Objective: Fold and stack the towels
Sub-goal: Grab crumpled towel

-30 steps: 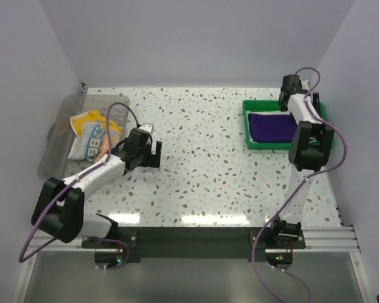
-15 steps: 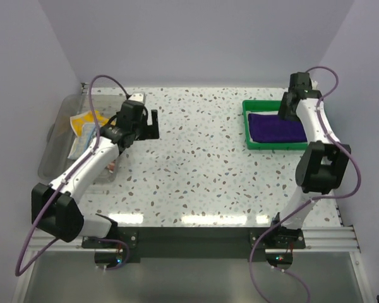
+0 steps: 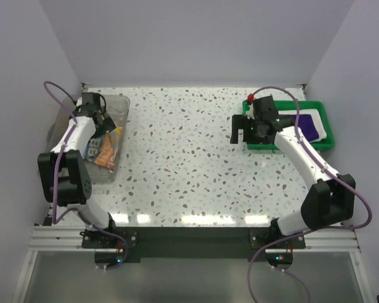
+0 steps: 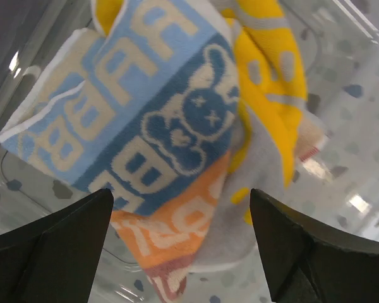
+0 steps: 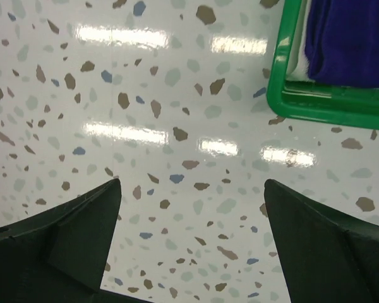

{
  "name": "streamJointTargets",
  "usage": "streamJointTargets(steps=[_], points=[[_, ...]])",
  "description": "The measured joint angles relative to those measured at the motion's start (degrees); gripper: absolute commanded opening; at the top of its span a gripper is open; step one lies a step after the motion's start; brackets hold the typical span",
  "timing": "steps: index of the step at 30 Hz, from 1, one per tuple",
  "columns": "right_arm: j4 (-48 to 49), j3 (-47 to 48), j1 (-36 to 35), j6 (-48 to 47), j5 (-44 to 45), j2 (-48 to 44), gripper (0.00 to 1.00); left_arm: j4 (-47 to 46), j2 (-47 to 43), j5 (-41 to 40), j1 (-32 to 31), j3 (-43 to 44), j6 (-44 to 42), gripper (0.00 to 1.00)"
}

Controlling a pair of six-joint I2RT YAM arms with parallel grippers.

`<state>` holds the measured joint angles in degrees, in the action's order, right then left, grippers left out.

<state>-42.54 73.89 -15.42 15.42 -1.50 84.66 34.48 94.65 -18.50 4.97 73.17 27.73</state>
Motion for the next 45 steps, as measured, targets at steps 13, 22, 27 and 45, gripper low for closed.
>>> streamJointTargets(steps=[13,22,27,45], points=[[0.4,-4.7,-0.4,-0.8,-4.5,-3.1,0.98,-0.9,10.8,-1.7,4.7,0.9,4.1,0.05],[0.3,-4.7,-0.4,-1.1,-5.8,-3.1,0.98,1.8,3.9,-6.2,4.7,3.9,1.6,0.0],[0.3,-4.7,-0.4,-1.1,-6.1,-3.1,0.98,2.7,-2.5,-9.2,4.6,9.4,-1.0,0.0],[0.2,-4.3,-0.4,-1.1,-7.0,-4.0,0.99,5.4,-1.8,-11.4,-16.2,47.2,-15.0,0.0]])
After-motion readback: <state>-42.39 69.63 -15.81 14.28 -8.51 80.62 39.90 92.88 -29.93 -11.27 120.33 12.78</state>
